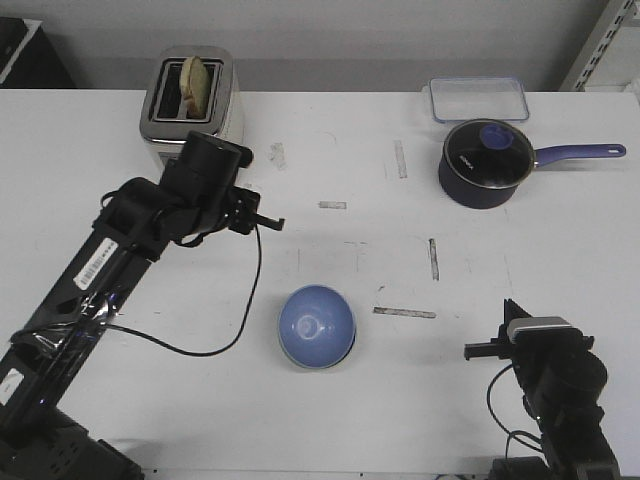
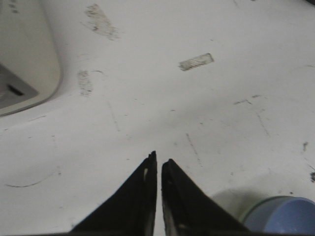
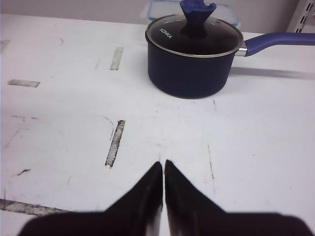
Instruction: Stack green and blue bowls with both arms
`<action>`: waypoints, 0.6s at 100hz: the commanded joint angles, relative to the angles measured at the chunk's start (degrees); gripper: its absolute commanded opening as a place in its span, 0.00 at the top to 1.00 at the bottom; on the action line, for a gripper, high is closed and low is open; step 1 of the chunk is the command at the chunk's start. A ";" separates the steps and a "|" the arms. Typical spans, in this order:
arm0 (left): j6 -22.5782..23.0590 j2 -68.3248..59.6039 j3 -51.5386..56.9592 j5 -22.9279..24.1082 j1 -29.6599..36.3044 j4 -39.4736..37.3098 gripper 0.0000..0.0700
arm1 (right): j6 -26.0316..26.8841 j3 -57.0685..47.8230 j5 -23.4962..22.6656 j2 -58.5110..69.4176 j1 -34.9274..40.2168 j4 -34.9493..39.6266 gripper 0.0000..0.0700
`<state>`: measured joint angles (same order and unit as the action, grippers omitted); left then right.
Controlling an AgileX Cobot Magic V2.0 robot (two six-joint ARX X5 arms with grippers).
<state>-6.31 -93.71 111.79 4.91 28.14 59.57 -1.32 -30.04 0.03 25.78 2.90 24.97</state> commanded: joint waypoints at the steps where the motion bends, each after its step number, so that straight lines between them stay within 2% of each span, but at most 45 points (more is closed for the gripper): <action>1: 1.01 0.81 0.59 0.74 -1.95 -0.28 1.00 | -0.44 -0.61 0.00 0.15 0.09 -0.50 1.00; 13: 1.03 3.91 -3.63 0.74 -6.32 -3.61 1.00 | -0.44 -0.61 0.00 0.15 0.09 -0.52 1.00; 26: 1.03 9.49 -12.90 0.72 -10.80 -9.49 1.00 | -0.44 -0.61 0.00 0.15 0.09 -0.52 1.00; 60: 0.90 32.72 -48.26 0.74 -21.66 -34.40 1.00 | -0.42 -0.61 0.02 0.15 0.09 -1.79 1.00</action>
<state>-5.50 -64.38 69.28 5.67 7.84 29.41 -1.32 -30.04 0.03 25.78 2.90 24.18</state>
